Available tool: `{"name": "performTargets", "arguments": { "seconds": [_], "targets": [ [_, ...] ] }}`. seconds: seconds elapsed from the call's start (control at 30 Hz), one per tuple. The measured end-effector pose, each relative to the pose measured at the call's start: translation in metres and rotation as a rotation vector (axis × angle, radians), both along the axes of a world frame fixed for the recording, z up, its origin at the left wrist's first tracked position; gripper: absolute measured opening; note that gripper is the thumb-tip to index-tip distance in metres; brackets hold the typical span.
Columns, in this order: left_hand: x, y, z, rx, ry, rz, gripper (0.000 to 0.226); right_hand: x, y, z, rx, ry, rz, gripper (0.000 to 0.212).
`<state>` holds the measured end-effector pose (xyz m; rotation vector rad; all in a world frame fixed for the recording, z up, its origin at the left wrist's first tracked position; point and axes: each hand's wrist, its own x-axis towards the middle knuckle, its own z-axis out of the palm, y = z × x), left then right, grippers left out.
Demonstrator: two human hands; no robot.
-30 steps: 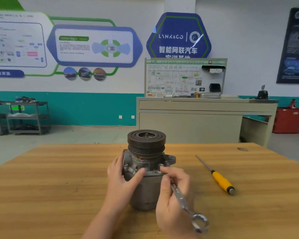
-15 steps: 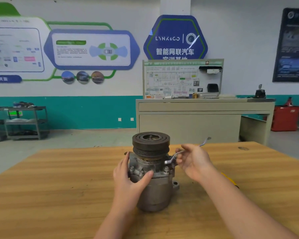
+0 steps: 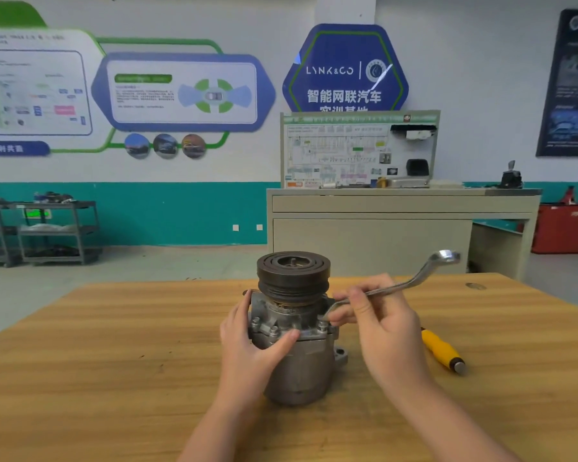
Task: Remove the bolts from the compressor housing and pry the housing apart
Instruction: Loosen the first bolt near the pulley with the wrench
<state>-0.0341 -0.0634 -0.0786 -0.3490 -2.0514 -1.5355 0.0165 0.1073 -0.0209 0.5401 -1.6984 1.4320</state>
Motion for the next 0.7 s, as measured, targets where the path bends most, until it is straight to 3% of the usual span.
{"name": "performTargets", "arguments": {
  "seconds": [0.07,0.2,0.37,0.4,0.47,0.57,0.7],
  "targets": [
    [-0.001,0.0,0.0,0.005,0.001,0.006,0.106,0.002,0.001,-0.003,0.214,0.153,-0.14,0.021],
    [-0.005,0.0,-0.001,0.0,0.014,0.032,0.109,0.005,-0.005,-0.014,0.52,0.39,-0.318,0.006],
    [-0.005,0.001,-0.002,-0.006,0.018,0.029,0.109,0.003,-0.011,-0.028,0.58,0.467,-0.376,0.026],
    [-0.005,0.001,-0.003,0.0,0.028,0.035,0.106,0.003,-0.01,-0.031,0.497,0.421,-0.393,0.032],
    [-0.004,0.001,-0.003,0.011,0.034,0.037,0.104,0.006,-0.014,-0.032,0.116,0.227,-0.278,0.037],
    [-0.002,0.002,-0.003,0.022,0.033,0.025,0.099,-0.006,-0.017,-0.025,-0.485,-0.027,-0.058,0.02],
    [-0.003,0.001,-0.003,0.036,0.011,-0.003,0.103,-0.034,0.001,-0.004,-0.876,-0.416,0.182,0.019]
  ]
}}
